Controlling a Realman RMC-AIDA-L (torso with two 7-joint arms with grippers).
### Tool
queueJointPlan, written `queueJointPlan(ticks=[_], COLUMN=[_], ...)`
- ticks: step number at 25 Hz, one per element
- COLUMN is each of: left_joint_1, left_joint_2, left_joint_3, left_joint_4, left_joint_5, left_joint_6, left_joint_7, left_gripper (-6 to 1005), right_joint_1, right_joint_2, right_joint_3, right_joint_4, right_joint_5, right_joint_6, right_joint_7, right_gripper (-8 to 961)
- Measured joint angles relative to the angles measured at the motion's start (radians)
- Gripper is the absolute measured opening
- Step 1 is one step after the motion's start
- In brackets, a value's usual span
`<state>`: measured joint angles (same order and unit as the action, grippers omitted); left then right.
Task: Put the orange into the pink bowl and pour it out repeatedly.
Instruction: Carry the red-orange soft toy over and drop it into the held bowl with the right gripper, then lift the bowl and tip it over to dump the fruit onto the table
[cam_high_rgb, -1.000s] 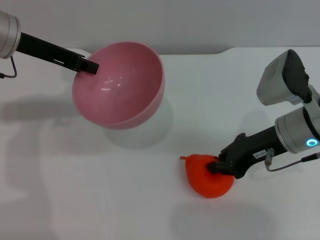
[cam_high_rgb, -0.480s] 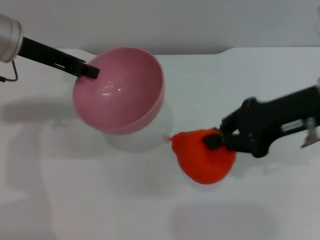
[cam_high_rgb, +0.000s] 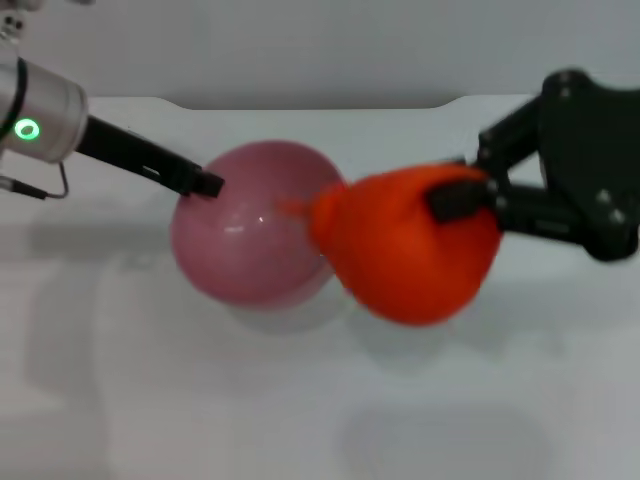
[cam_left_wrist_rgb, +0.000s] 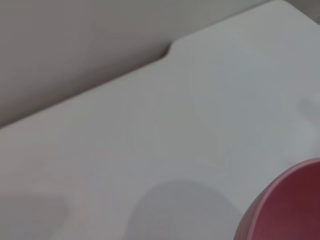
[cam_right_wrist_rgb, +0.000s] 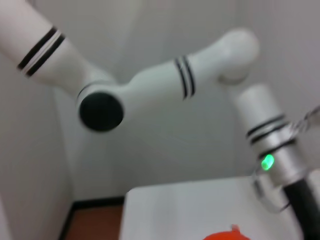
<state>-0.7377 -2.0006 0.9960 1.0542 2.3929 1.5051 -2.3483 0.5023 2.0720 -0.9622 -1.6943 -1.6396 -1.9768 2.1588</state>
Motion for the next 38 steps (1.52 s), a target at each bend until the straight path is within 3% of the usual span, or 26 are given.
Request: queueJointPlan(ticks=[3,7,13,22,33,38], left_joint_1=[0.002,0.002,-0.004,-0.018,-0.018,0.000], left_joint_2=[-0.028,-0.049,-0.058,-0.059,-0.060,-0.060], left_joint_3=[0.041,0.085,0.184,0.237,0.246,0.259], left_joint_4=[0.000,-0.016,-0.023,-0.025,-0.026,0.000], left_joint_5=[0.000,-0.003,-0.038,-0.076,-0.078,-0.120], left_joint_6=[-0.009,-0.033,-0.062,-0.076,-0.109,-0.225], left_joint_7=[0.009,0.024,0.016,0.018,0.022,0.034], left_gripper=[43,43,43,43,43,43], right_joint_1=[-0.010,-0.016,-0.008,-0.002,-0.033,-0.153], right_joint_2=[0.002,0.003,0.001,0.001,0.004,0.005], right_joint_3=[0.001,-0.032,-0.118,-0.186,-0.174,-0.156], right_joint_4=[0.019,0.147,0.320,0.390,0.394,0.485], right_joint_5=[-0.005,-0.054,-0.100,-0.108,-0.079,0.196], right_joint_6=[0.070,0.185,0.291,0.388,0.426,0.517], right_joint_7=[-0.037,-0.112,-0.195,-0.199,-0.225,-0.478], right_gripper=[40,41,46,56,467,634])
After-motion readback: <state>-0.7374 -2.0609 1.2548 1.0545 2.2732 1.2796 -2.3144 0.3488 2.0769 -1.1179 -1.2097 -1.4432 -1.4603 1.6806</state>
